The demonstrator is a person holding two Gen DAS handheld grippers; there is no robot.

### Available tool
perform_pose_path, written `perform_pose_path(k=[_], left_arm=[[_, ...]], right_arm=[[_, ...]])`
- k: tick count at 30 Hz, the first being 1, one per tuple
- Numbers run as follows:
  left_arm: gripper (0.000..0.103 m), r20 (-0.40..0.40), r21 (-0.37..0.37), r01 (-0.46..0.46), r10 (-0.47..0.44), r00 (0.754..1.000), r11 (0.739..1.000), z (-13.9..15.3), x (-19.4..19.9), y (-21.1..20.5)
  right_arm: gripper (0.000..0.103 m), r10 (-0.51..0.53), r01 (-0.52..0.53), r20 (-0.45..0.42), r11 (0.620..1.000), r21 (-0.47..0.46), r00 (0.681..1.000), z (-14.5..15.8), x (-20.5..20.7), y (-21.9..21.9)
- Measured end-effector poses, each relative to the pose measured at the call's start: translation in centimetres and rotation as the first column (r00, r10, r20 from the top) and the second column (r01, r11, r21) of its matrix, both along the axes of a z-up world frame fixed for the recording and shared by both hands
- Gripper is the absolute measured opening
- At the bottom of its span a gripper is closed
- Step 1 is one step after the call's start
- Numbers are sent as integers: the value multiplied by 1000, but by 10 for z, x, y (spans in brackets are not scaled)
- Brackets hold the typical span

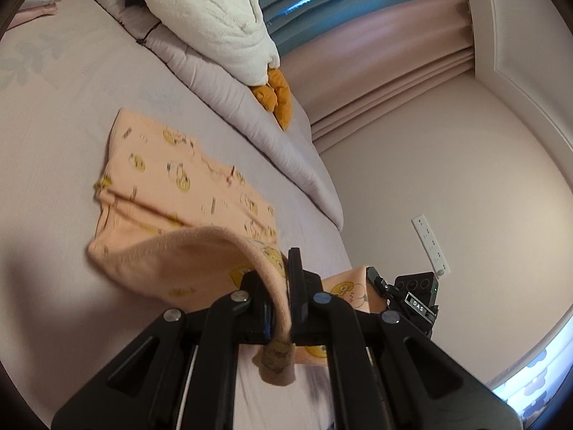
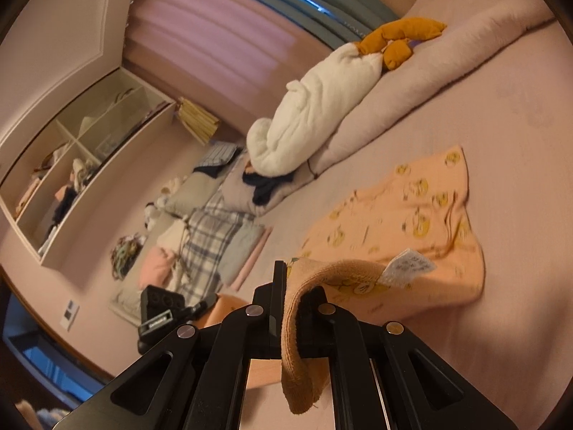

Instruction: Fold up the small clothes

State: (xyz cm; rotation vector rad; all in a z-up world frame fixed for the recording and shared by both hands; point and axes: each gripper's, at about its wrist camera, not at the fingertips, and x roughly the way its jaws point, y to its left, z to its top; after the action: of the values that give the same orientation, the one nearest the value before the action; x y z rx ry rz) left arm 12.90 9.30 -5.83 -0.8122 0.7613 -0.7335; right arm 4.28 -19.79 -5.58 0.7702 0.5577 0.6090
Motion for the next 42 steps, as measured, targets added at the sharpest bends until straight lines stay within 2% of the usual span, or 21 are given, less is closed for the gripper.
perform_pose_path(k=[8, 13, 18, 21, 27, 29, 31, 33, 35, 37, 39, 40, 42], left_arm=[[3, -5, -16, -58, 58, 998, 998, -3, 46, 6], [3, -25, -14, -107, 107, 994, 994, -12, 84, 13], [3, -67, 22, -132, 133, 989, 991, -30, 115, 15], [3, -118, 37, -153, 156, 981, 988, -48, 136, 17], [3, -238, 68, -202, 213, 948, 977, -77, 176, 25], [3, -286, 91, -187, 206, 936, 978, -83, 182, 23], [4, -324, 146, -147, 188, 927, 978, -87, 188, 18], [10, -352, 166, -101, 155, 923, 981, -90, 192, 15], [24, -388, 119, -97, 136, 912, 988, -93, 197, 19], [32, -417, 35, -110, 115, 902, 993, -97, 203, 22], [37, -466, -60, -155, 110, 878, 986, -102, 210, 28], [41, -491, -142, -198, 105, 865, 970, -108, 213, 34], [49, -510, -209, -267, 128, 851, 941, -110, 214, 44]], right_arm=[[5, -53, 53, -14, 999, -9, 998, 3, 51, -6], [5, -105, 105, -52, 994, -10, 993, -6, 88, -14], [5, -134, 134, -117, 991, -12, 984, -25, 119, -24], [5, -155, 153, -181, 988, -26, 971, -39, 135, -32], [5, -173, 180, -306, 984, -3, 936, -67, 161, -47], [5, -156, 172, -377, 985, 10, 913, -78, 169, -51], [6, -144, 149, -433, 989, -22, 890, -84, 173, -52], [12, -97, 78, -478, 995, -59, 873, -86, 175, -48], [32, -1, -7, -513, 1000, -14, 858, -88, 176, -45], [40, 32, -19, -516, 999, 30, 856, -86, 178, -47], [41, 43, 6, -508, 996, 95, 860, -85, 181, -51], [41, 49, 32, -500, 988, 152, 865, -86, 184, -56], [41, 40, 87, -483, 967, 238, 875, -89, 188, -63]])
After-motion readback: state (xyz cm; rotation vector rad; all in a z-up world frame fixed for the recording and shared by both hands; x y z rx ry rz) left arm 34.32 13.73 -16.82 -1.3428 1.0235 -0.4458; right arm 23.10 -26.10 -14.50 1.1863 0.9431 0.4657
